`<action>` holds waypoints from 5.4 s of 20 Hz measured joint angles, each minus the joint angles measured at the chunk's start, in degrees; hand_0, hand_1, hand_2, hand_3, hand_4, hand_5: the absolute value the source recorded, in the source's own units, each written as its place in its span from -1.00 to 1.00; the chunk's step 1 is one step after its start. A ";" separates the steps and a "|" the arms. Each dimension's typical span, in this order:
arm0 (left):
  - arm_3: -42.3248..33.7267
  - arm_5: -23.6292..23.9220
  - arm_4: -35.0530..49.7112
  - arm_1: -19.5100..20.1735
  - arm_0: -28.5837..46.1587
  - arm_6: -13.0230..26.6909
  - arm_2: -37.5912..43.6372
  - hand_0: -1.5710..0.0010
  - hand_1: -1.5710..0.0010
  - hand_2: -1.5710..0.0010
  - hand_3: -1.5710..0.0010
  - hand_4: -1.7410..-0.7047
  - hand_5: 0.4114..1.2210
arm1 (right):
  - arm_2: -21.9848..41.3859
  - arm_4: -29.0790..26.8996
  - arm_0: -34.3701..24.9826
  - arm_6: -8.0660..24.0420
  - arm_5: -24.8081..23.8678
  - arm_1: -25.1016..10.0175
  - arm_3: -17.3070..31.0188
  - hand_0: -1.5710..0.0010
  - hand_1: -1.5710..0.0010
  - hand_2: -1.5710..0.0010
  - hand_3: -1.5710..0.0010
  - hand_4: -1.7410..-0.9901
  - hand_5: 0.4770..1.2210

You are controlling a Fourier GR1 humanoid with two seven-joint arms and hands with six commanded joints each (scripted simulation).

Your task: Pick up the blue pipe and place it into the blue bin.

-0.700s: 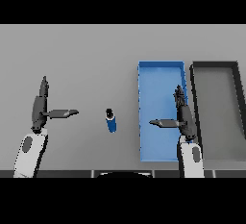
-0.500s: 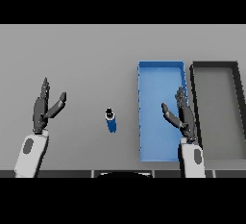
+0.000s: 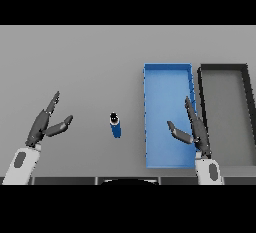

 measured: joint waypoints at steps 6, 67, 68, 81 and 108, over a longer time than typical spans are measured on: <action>-5.37 -7.18 0.83 2.96 1.65 -0.21 -3.92 1.00 1.00 1.00 1.00 0.36 -0.66 | 0.47 0.30 0.01 -1.12 0.21 0.02 -0.32 1.00 1.00 1.00 1.00 0.38 -0.67; -3.36 -8.80 -4.70 -25.40 -15.80 7.07 -21.26 -1.00 -1.00 -1.00 -0.84 -0.98 1.00 | -0.53 -1.82 0.77 -3.02 2.60 0.05 1.72 1.00 1.00 1.00 1.00 0.42 -0.61; -3.70 -8.86 -4.87 -25.14 -15.38 6.54 -21.37 -1.00 -1.00 -1.00 -0.84 -0.98 1.00 | -0.62 -1.78 0.51 -3.12 2.55 0.16 2.43 1.00 1.00 1.00 1.00 0.42 -0.62; -3.59 -9.65 -4.69 -24.98 -15.59 7.42 -21.24 -1.00 -1.00 -1.00 -0.83 -0.98 1.00 | 1.56 -25.32 -9.13 9.47 21.03 -12.53 -12.89 1.00 1.00 1.00 1.00 0.18 -0.88; -0.78 -12.07 -8.95 -23.27 -19.79 8.25 -21.25 -0.12 -0.06 -0.01 0.15 -0.75 1.00 | 17.21 -28.14 -39.65 24.67 30.28 -3.27 -2.42 0.11 0.09 0.09 0.28 -0.23 -0.80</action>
